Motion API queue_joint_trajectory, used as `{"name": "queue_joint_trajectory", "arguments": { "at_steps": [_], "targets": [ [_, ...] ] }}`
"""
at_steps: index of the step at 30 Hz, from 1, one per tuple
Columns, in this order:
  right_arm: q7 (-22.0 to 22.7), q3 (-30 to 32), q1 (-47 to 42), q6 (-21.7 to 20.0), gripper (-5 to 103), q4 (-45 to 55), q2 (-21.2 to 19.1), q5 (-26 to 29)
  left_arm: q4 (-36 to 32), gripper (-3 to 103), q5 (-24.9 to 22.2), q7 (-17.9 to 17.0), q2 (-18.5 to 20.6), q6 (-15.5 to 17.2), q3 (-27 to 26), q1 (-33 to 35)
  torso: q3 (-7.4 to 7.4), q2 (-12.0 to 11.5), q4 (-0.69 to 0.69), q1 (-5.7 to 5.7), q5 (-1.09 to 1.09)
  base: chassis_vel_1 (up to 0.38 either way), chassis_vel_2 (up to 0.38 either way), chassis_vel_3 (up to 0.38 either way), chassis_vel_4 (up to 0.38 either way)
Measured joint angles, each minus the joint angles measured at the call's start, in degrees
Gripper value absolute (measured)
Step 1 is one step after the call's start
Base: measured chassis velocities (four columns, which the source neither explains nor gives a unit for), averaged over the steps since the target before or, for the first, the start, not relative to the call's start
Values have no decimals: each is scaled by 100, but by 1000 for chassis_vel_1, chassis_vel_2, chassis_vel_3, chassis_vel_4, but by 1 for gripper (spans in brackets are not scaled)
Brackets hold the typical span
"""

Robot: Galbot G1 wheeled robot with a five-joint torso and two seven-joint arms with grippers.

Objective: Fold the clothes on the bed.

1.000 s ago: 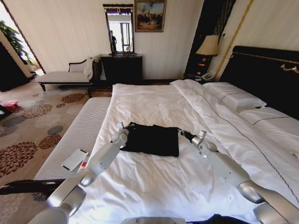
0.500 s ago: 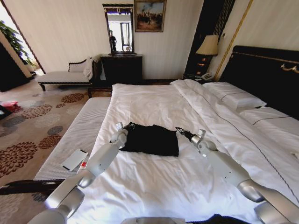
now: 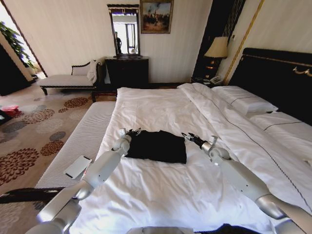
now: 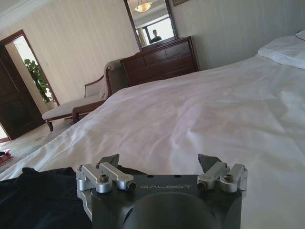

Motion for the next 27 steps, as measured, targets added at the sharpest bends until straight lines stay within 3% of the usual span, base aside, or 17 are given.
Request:
{"name": "queue_joint_trajectory", "arguments": {
  "at_steps": [2,3,4,13,15,21,22,27],
  "targets": [
    [63,85,-91,-44,91,134,-44,50,-165,95,7,-20,81,5,2,58,0,0,0,0,0,0,0,0,0],
    [154,223,-245,-142,99,330,-101,156,-382,98,7,-43,191,13,2,152,0,0,0,0,0,0,0,0,0],
    [239,366,-414,-243,99,512,-159,259,-550,100,6,-73,282,23,-18,244,0,0,0,0,0,0,0,0,0],
    [690,1230,-1459,-555,100,1230,-518,295,-1256,100,-32,-150,722,101,-378,887,-1,1,0,-1,0,0,0,0,0],
    [771,1698,-1927,-616,100,1505,-642,217,-1515,100,-68,-138,878,134,-565,1201,-1,0,0,0,0,0,0,0,0],
    [809,2376,-2687,-879,100,2065,-677,422,-1897,100,-25,-91,1121,144,-825,1764,-1,0,-1,-1,-1,0,0,0,0],
    [815,2557,-2948,-1075,100,2254,-647,460,-2041,100,-10,-81,1218,143,-939,2017,-1,1,-1,-1,-1,0,0,0,0],
    [1120,2624,-3154,-1493,100,2548,-515,800,-2386,100,62,-10,1551,143,-1260,2642,0,1,2,-1,1,0,0,0,0]
  ]
}}
